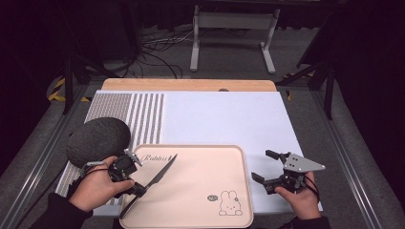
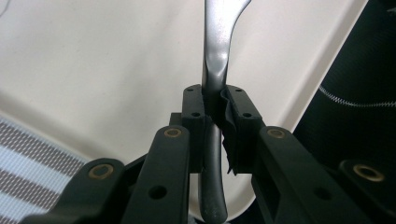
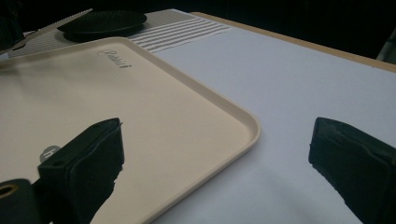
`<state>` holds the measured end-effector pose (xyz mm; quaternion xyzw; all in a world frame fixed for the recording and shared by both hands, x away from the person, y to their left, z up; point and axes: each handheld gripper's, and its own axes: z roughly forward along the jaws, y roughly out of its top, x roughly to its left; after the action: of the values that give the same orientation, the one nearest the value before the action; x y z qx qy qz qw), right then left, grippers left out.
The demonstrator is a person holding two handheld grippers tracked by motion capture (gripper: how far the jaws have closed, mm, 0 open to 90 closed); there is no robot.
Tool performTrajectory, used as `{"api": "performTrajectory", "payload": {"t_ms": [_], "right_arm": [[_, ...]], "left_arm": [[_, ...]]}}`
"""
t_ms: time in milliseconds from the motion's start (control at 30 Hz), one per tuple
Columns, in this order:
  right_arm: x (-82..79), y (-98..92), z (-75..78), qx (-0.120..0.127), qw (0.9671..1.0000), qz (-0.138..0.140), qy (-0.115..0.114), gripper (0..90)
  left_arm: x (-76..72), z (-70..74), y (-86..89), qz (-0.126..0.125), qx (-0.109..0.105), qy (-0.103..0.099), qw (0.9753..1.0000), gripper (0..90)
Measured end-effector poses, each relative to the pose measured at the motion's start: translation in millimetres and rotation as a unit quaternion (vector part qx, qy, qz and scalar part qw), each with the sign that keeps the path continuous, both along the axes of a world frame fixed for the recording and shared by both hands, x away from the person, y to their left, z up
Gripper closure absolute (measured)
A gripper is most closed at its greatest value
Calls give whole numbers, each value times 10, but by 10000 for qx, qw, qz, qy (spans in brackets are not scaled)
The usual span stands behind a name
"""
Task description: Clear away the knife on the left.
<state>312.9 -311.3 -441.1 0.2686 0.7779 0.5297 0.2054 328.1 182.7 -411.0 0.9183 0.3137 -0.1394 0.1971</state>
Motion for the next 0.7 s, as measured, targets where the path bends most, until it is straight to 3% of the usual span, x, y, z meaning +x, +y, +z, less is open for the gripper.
{"api": "performTrajectory", "payload": {"t_ms": [267,700], "right_arm": [[-1,4,-3,-7,10000,14,1,44],[-1,4,-3,7,10000,20,11,42]], "left_arm": [[14,-82,-76,-31,-11,71,10000,801],[20,-219,-64,142,41,135,9998,801]]}}
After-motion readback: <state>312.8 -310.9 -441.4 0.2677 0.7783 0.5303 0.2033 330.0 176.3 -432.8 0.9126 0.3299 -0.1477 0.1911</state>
